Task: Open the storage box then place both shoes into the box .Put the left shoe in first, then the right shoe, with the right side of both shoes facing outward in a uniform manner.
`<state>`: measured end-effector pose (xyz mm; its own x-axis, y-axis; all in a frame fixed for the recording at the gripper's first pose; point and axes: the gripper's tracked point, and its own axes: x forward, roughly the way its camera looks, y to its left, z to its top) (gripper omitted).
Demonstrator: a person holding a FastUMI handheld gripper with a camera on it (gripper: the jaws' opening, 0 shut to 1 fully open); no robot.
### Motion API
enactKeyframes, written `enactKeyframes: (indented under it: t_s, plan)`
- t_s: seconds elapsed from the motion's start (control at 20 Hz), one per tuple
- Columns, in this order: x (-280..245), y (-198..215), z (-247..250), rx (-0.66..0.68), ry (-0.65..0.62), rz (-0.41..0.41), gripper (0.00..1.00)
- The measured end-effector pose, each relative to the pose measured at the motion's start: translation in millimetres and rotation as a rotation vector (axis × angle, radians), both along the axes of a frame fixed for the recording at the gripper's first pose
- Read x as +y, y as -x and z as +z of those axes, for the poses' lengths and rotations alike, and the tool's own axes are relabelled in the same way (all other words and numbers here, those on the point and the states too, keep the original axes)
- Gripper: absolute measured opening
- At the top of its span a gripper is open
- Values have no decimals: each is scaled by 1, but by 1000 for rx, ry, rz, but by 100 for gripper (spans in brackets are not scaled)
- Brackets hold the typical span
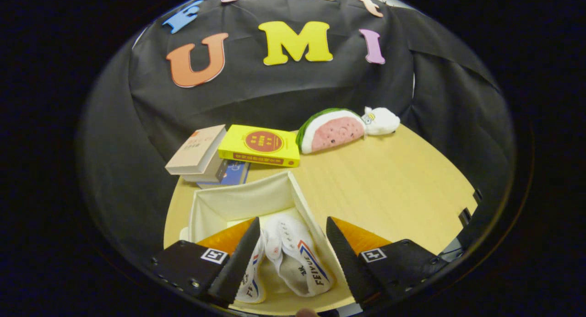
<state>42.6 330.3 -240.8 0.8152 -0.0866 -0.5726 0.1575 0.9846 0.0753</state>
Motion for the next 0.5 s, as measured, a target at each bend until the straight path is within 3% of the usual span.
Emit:
enactKeyframes:
  t_s: [0.05,0.5]
  plan:
    - [-3,0,10,-22,10,12,89]
    - [-63,42,74,-177,60,28,96]
